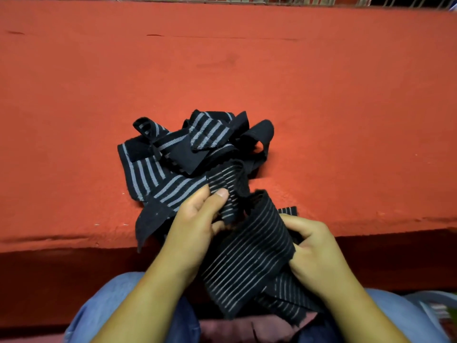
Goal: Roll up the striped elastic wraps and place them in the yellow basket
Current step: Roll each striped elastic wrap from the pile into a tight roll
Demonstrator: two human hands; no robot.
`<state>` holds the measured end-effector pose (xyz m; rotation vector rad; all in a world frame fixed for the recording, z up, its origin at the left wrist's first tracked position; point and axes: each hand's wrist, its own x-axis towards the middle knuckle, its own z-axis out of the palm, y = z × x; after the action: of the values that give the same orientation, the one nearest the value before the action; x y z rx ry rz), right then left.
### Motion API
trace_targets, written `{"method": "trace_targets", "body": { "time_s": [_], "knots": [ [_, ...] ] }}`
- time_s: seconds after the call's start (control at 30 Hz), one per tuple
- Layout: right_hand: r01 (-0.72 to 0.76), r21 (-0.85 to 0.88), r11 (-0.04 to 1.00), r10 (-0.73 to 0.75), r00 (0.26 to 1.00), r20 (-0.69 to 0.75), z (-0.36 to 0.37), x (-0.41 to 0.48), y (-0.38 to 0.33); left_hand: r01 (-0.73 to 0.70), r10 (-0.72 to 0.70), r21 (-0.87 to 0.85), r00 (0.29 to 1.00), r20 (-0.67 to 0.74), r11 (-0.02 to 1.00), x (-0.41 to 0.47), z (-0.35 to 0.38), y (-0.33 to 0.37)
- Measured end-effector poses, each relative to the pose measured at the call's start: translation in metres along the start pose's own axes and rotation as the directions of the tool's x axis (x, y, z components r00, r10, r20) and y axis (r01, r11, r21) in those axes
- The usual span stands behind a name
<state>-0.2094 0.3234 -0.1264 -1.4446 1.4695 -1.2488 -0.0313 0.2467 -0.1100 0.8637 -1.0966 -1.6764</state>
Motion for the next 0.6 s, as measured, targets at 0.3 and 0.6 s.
{"method": "trace_targets", "body": {
  "time_s": [0.3, 0.6],
  "knots": [
    [-0.037, -0.092, 0.995, 0.017, 0.976, -0.216, -0.015, 0.009, 0.005, 0.086, -0.103, -0.326, 0.994, -0.035, 0.941, -0.003, -0.013, 0.015],
    [-0.059, 0.473, 0.879, 0.147, 0.977, -0.152, -0.020, 0.015, 0.005, 0.020, -0.016, -0.037, 0.993, 0.121, 0.999, -0.006, -0.010, 0.010]
  ]
}}
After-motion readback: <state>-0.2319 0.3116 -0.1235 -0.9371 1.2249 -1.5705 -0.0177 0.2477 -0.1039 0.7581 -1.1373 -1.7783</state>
